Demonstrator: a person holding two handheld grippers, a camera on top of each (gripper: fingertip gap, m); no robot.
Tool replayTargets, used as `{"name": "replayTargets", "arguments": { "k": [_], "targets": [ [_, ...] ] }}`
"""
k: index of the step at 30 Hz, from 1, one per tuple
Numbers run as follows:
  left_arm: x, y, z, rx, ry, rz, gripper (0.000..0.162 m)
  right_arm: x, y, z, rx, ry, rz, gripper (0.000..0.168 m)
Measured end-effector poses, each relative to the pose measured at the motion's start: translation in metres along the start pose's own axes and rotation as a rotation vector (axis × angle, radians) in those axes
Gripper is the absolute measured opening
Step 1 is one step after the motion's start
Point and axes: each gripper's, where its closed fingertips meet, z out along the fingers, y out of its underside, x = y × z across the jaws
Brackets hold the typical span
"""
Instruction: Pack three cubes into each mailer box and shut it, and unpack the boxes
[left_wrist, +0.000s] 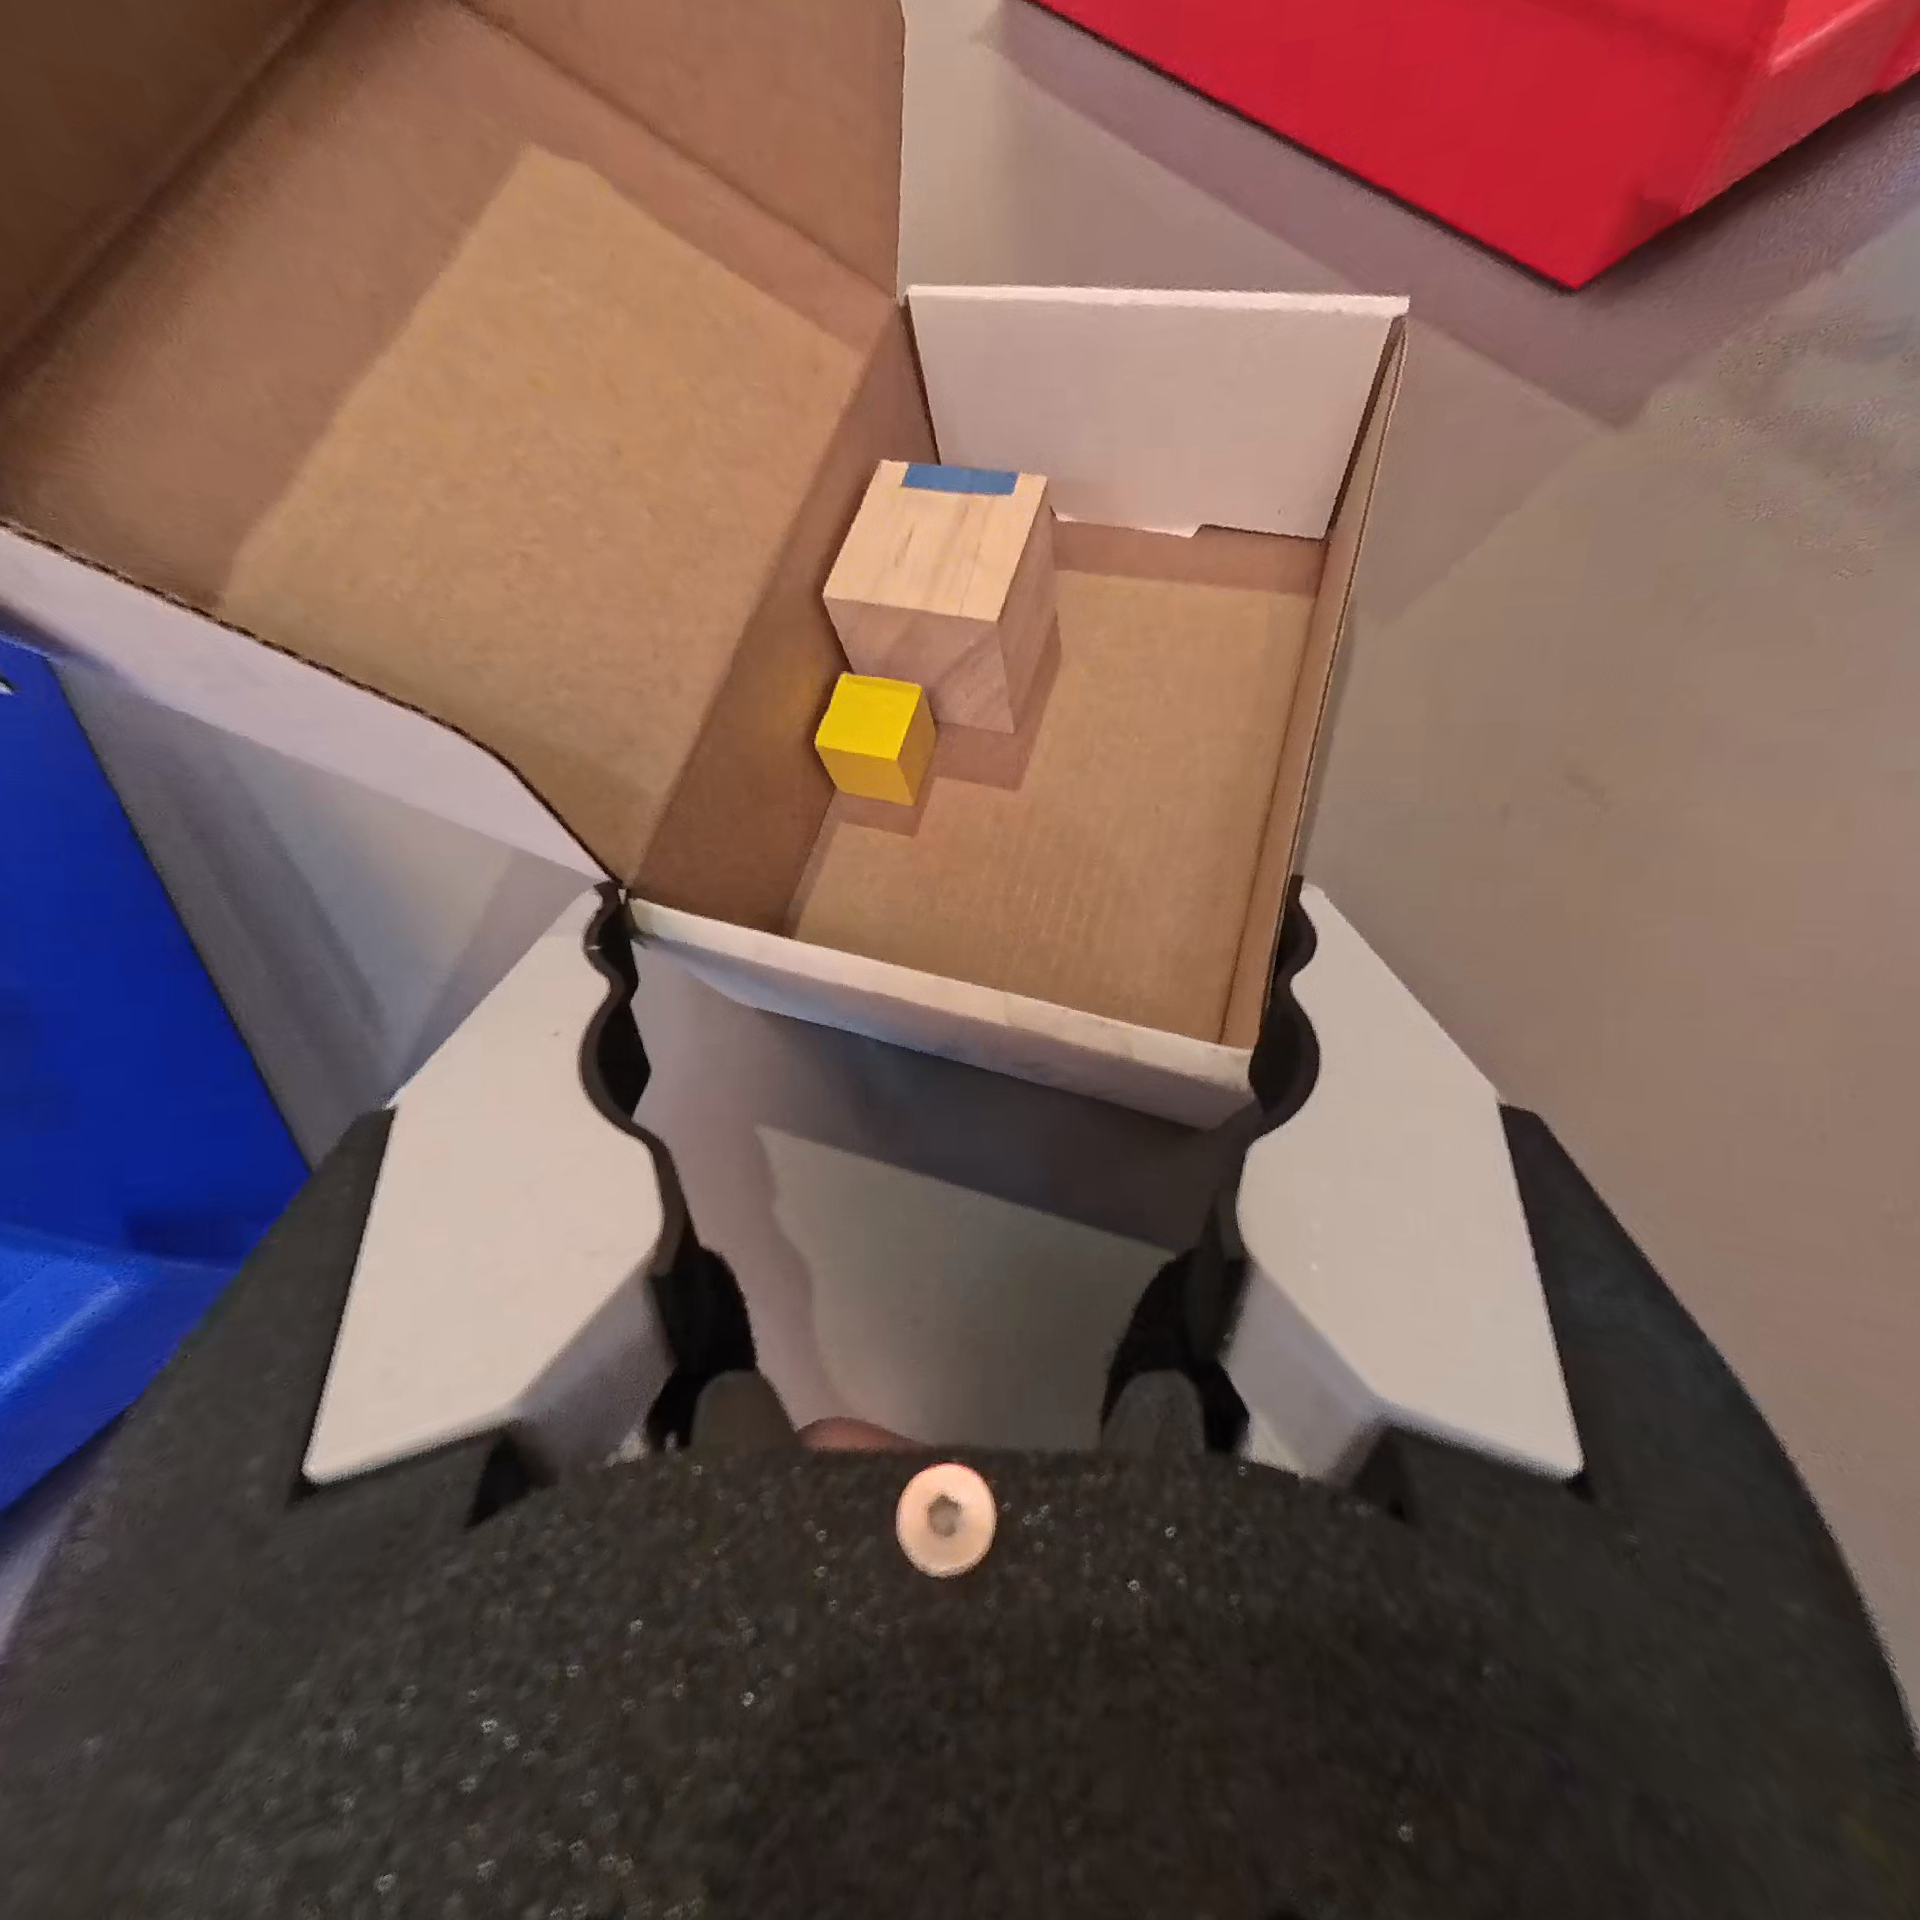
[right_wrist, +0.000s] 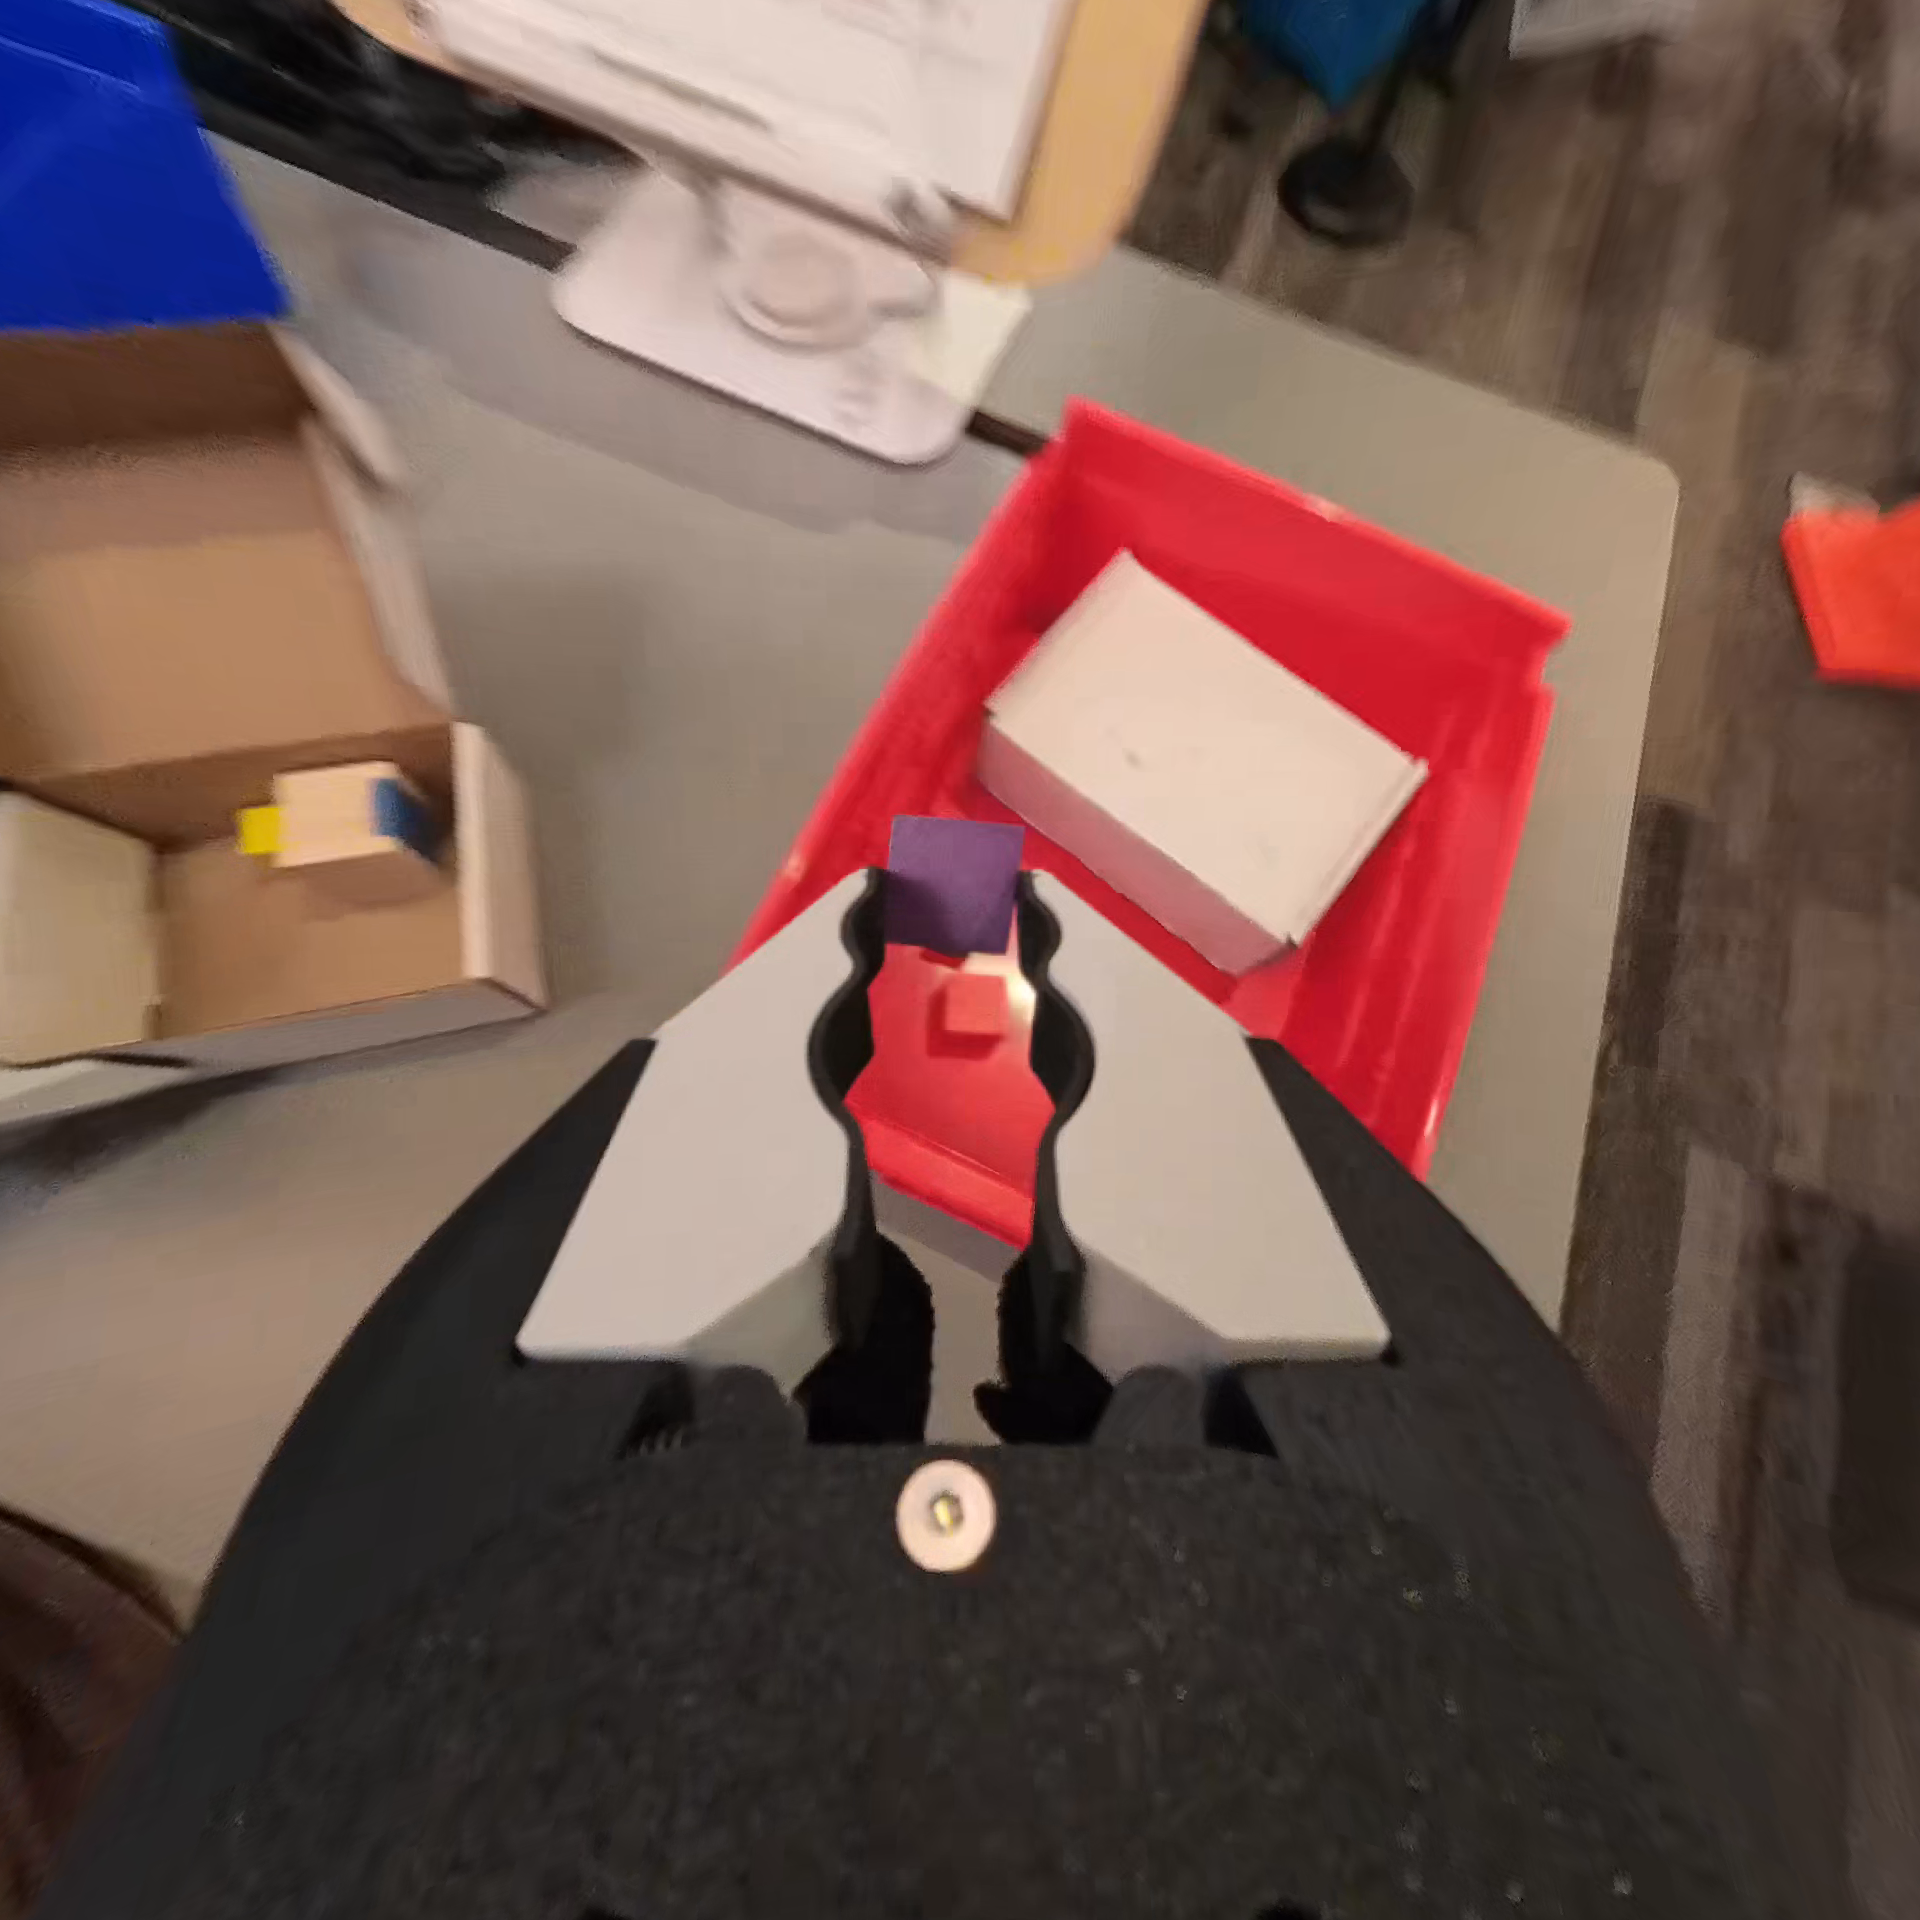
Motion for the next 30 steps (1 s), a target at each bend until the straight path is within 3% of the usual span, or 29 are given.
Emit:
{"name": "replayTargets", "arguments": {
  "k": [4,8,15,19,20,24,27,30],
  "targets": [
    [0.0,0.0,0.0,-0.002,-0.002,0.002,0.119,0.031,0.055,0.068,-0.184,-0.043,0.08,0.024],
    [0.0,0.0,0.0,-0.005,-0.002,0.002,0.119,0.038,0.078,0.118,-0.318,-0.037,0.044,0.024],
    [0.001,0.0,0.0,-0.001,0.021,0.022,0.119,0.052,0.1,0.155,-0.447,-0.02,0.027,0.024],
    [0.001,0.0,0.0,0.002,0.027,0.023,0.119,0.054,0.1,0.154,-0.436,-0.011,0.038,0.025],
    [0.001,0.0,0.0,0.002,0.027,0.027,0.119,0.055,0.096,0.15,-0.421,-0.004,0.044,0.032],
    [0.001,0.0,0.0,0.004,0.031,0.024,0.119,0.027,0.036,0.099,-0.177,-0.042,0.081,0.043],
    [0.001,-0.001,0.0,0.005,0.027,0.023,0.119,-0.049,-0.017,0.048,0.069,-0.143,0.002,0.041],
    [0.001,-0.001,0.0,0.008,0.023,0.025,0.119,-0.154,-0.015,0.037,0.13,-0.331,-0.062,0.042]
  ]
}}
